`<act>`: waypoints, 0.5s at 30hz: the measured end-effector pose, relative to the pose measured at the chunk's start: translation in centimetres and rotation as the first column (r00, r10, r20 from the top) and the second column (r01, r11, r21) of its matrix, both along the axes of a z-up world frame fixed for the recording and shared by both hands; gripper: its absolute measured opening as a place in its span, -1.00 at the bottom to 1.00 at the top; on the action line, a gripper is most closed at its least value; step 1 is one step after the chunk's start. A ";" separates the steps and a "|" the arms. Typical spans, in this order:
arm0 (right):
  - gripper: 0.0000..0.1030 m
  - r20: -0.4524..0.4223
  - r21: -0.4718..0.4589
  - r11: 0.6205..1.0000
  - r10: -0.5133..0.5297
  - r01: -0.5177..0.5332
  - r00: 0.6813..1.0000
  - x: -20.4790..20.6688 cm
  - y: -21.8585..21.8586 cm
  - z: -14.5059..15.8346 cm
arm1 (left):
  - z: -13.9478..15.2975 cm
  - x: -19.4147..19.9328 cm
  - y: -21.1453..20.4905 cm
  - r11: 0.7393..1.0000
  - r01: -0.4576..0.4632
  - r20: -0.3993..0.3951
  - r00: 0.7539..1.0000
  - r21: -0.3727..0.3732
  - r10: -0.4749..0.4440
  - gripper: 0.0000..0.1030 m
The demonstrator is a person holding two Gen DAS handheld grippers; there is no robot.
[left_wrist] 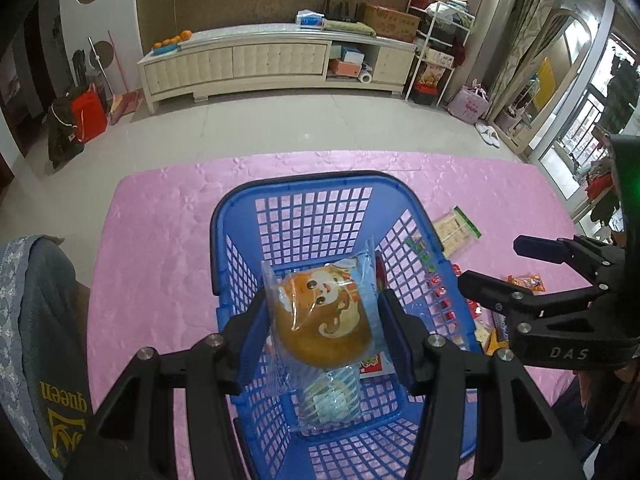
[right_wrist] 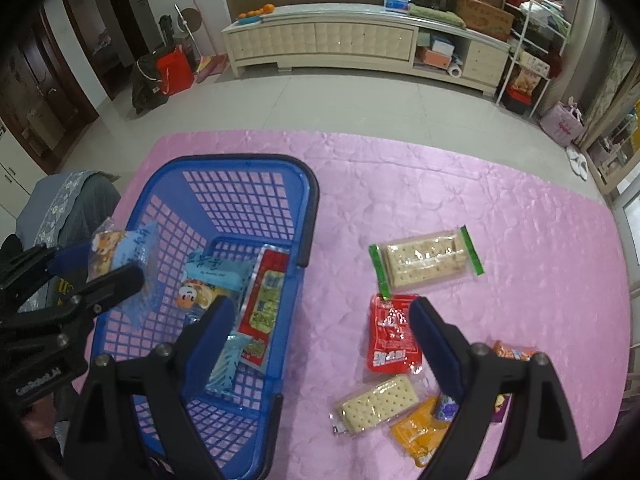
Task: Organize snacks
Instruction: 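Open the right tool to drop the red pouch into the basket while the left tool lowers the bun bag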
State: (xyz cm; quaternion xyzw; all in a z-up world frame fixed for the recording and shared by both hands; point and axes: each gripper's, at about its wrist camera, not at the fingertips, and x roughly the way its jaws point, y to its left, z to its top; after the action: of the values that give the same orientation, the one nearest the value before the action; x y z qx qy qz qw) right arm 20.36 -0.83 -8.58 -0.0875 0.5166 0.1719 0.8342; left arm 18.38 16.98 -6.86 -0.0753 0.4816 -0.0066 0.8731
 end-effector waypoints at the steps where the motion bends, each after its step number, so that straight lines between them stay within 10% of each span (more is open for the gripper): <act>1: 0.77 -0.004 0.000 1.000 0.001 -0.001 1.000 0.1 0.0 -0.2 | -0.2 0.2 0.0 1.000 0.002 -0.002 1.000 0.006 -0.002 0.01; 15: 0.77 -0.005 0.011 1.000 0.012 -0.012 1.000 1.1 1.5 -1.0 | -0.8 0.7 1.8 1.000 -0.008 0.007 1.000 0.013 0.008 0.34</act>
State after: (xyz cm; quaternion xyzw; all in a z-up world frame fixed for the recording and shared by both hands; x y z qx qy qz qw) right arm 21.50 0.63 -9.58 -0.0855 0.5172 0.1799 0.8324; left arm 19.10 18.78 -7.67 -0.0717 0.4785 -0.0001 0.8751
